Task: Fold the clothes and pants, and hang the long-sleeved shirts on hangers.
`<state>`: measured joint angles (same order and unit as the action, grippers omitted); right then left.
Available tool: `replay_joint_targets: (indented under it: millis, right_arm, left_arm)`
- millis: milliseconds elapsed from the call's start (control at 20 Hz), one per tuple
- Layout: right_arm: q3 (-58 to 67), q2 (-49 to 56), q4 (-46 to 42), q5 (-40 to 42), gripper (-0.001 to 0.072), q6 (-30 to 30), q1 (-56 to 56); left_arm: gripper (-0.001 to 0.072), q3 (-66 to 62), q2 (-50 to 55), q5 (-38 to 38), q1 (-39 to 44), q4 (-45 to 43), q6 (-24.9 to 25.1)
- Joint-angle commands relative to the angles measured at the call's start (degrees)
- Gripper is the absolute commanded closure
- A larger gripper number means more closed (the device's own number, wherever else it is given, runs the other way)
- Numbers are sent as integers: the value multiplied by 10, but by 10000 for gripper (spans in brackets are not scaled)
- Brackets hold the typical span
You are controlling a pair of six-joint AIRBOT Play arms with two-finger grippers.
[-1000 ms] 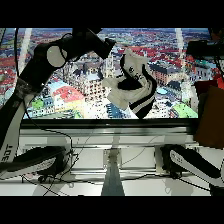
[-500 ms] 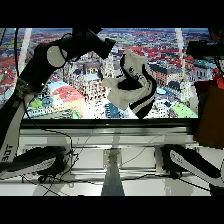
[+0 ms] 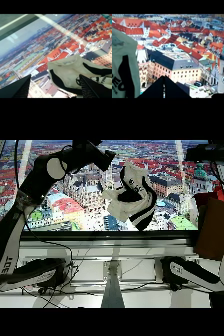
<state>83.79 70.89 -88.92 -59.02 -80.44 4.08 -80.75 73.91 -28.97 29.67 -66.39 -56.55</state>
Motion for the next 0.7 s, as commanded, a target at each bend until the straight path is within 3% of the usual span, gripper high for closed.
replay_joint_targets:
  millis: [0, 100, 150, 200, 250, 450, 650]
  right_arm:
    - [-24, 87, 42, -3, 694, 35, 32]
    - [-43, 145, 94, 6, 675, 45, 42]
    - [-47, 172, 116, 19, 457, 44, 45]
    - [-47, 201, 141, 32, 98, 37, 45]
    - [-46, 225, 170, 42, 63, 30, 45]
    - [-46, 300, 280, 62, 66, 32, 45]
    - [-7, 348, 369, 61, 103, 89, 44]
  left_arm:
    - [11, 0, 0, 0, 0, 0, 0]
    - [11, 0, 0, 0, -1, 0, 0]
    - [11, 0, 0, 0, -1, 0, 0]
    - [11, 0, 0, 0, -1, 0, 0]
    - [11, 0, 0, 0, -1, 0, 0]
    - [11, 0, 0, 0, -1, 0, 0]
    - [10, 0, 0, 0, -1, 0, 0]
